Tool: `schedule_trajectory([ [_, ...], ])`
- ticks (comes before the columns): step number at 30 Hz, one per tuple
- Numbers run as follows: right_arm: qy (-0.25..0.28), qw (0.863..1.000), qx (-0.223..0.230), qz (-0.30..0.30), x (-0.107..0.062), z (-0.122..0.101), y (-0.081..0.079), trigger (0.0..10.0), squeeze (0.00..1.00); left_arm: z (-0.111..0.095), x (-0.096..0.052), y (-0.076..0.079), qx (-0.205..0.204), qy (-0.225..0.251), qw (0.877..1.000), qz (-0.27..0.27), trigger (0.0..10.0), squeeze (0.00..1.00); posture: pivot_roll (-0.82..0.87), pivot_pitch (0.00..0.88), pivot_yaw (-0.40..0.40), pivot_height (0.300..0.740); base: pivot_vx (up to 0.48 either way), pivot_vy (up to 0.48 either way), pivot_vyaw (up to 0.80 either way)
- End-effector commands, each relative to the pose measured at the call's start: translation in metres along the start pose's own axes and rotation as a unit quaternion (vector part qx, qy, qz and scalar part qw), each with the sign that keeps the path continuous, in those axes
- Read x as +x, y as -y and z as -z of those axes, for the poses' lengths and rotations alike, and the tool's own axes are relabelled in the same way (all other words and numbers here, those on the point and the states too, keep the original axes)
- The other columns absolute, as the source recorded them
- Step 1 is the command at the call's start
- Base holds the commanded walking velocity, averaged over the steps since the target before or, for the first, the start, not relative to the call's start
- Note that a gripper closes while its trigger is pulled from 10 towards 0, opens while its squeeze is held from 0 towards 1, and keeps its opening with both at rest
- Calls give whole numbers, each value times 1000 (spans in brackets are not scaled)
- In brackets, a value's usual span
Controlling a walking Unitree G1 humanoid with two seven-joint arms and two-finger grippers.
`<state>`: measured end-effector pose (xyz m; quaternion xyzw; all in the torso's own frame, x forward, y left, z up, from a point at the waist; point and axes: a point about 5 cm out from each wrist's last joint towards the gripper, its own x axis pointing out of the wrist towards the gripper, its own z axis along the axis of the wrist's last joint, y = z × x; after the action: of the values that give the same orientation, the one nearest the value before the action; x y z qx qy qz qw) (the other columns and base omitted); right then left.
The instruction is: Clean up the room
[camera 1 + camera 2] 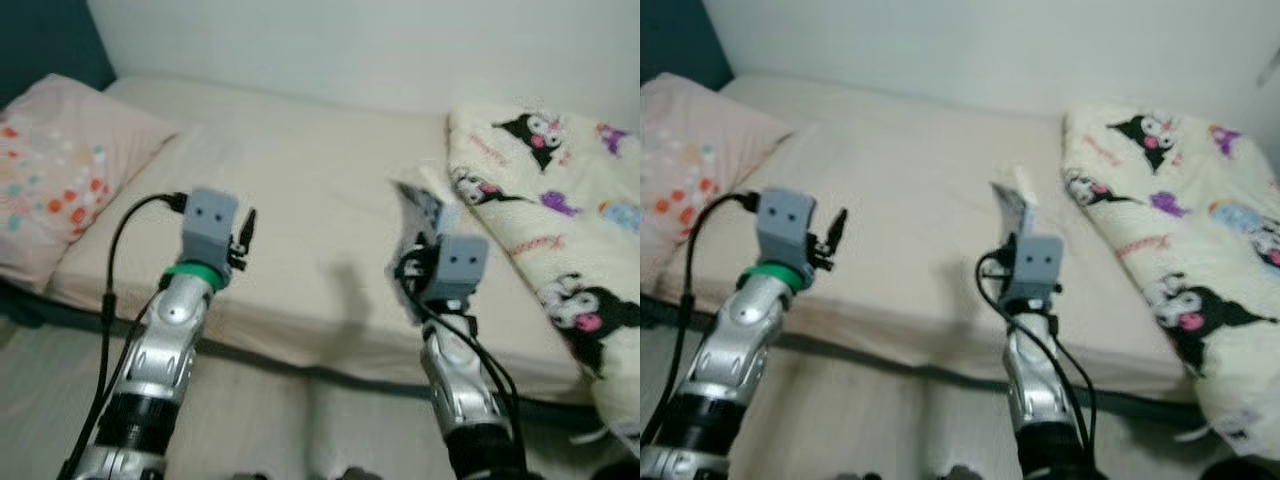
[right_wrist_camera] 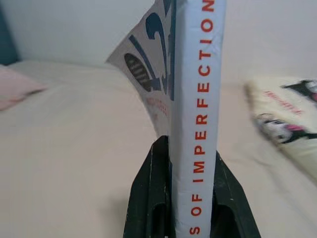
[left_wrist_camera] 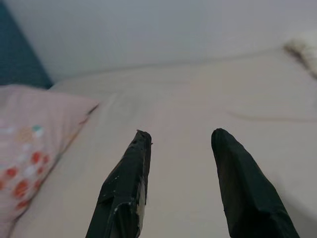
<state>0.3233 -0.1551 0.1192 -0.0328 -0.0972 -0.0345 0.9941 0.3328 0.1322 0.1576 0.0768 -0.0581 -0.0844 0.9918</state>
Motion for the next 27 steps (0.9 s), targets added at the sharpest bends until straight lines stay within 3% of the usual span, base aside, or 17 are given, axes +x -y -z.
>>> schedule_trajectory([
  [1,10,1000,4,6,0,-3,1,10000,0,6,-1,2,0,-12,1000,7,10000,0,-9,23,51,740,0,382,0],
  [27,13,1000,5,6,0,-3,1,10000,0,4,-1,2,6,-6,1000,3,10000,0,-9,23,52,740,0,350,0],
])
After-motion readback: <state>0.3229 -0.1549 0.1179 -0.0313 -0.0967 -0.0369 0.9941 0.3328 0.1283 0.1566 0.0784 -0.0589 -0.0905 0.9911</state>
